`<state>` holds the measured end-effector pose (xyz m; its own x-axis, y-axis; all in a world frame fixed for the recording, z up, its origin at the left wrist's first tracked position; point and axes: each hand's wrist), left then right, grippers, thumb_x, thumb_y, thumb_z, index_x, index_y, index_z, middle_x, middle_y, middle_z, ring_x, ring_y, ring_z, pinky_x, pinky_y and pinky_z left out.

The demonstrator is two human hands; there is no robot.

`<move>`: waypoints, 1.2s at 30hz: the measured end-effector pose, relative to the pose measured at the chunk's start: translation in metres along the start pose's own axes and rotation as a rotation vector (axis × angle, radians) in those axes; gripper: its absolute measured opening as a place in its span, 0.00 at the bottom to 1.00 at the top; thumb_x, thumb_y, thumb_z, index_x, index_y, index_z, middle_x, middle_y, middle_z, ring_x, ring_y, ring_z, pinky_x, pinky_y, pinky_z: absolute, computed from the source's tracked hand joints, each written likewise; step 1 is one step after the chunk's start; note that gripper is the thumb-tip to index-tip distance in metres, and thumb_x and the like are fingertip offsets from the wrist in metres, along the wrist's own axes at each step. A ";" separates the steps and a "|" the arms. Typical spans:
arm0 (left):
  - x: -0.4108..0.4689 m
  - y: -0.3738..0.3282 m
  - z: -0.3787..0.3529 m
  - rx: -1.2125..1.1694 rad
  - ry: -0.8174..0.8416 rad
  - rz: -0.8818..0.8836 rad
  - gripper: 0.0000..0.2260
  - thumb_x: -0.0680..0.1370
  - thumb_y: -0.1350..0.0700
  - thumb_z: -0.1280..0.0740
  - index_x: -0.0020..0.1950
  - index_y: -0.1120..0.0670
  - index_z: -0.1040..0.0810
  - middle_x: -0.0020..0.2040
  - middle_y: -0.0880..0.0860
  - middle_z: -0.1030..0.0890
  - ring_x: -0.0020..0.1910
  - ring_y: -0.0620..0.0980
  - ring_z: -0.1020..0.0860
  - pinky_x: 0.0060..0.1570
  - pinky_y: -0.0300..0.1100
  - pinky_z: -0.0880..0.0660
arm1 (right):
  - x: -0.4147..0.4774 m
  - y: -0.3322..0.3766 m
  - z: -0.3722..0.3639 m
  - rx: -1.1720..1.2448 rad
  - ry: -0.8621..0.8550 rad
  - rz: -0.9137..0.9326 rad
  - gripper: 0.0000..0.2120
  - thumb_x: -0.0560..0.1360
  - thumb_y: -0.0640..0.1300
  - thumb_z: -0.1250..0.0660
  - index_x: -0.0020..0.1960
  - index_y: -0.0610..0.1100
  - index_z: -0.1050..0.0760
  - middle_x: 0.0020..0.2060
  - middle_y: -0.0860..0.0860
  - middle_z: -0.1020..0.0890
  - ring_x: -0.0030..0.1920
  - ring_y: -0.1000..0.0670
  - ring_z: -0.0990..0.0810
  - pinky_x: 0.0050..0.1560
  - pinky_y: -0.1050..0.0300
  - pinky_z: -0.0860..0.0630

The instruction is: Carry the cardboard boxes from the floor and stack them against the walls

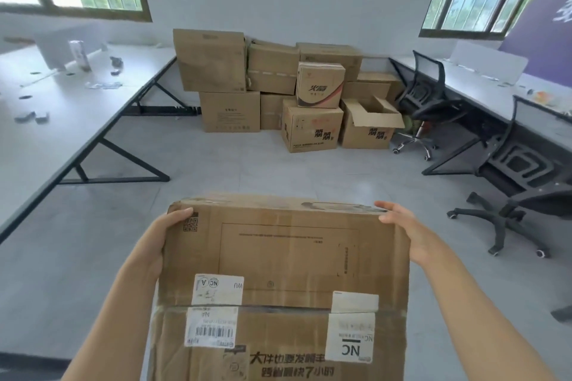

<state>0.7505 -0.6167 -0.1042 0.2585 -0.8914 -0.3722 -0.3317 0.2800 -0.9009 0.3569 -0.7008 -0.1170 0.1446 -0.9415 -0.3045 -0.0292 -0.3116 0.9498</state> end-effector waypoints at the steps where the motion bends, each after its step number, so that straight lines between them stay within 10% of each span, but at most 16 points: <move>1: 0.017 -0.006 -0.006 -0.005 0.007 -0.002 0.06 0.77 0.57 0.38 0.46 0.56 0.23 0.29 0.51 0.17 0.26 0.47 0.19 0.28 0.40 0.23 | 0.017 0.004 0.003 0.009 -0.009 0.002 0.16 0.65 0.38 0.32 0.51 0.48 0.24 0.40 0.48 0.18 0.33 0.53 0.17 0.33 0.60 0.20; 23: 0.360 -0.120 -0.153 -0.029 -0.212 -0.062 0.05 0.78 0.58 0.39 0.47 0.54 0.24 0.29 0.50 0.17 0.28 0.48 0.19 0.35 0.45 0.26 | 0.438 0.152 0.042 0.018 0.133 -0.011 0.14 0.74 0.32 0.40 0.54 0.47 0.26 0.37 0.47 0.17 0.31 0.53 0.18 0.28 0.62 0.23; 36: 0.585 -0.193 -0.129 -0.168 -0.289 -0.014 0.06 0.78 0.56 0.38 0.44 0.56 0.25 0.27 0.51 0.19 0.24 0.48 0.21 0.35 0.46 0.29 | 0.682 0.223 -0.050 -0.111 0.161 -0.041 0.14 0.72 0.36 0.35 0.57 0.46 0.25 0.51 0.42 0.20 0.47 0.45 0.21 0.50 0.48 0.25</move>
<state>0.8484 -1.2387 -0.1191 0.5027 -0.7502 -0.4295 -0.4647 0.1845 -0.8660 0.4984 -1.4058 -0.1087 0.2998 -0.8930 -0.3358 0.0878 -0.3246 0.9418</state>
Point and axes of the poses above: each hand's wrist, its own x-axis towards the middle knuckle, its own z-axis out of the back of the hand, y = z × x
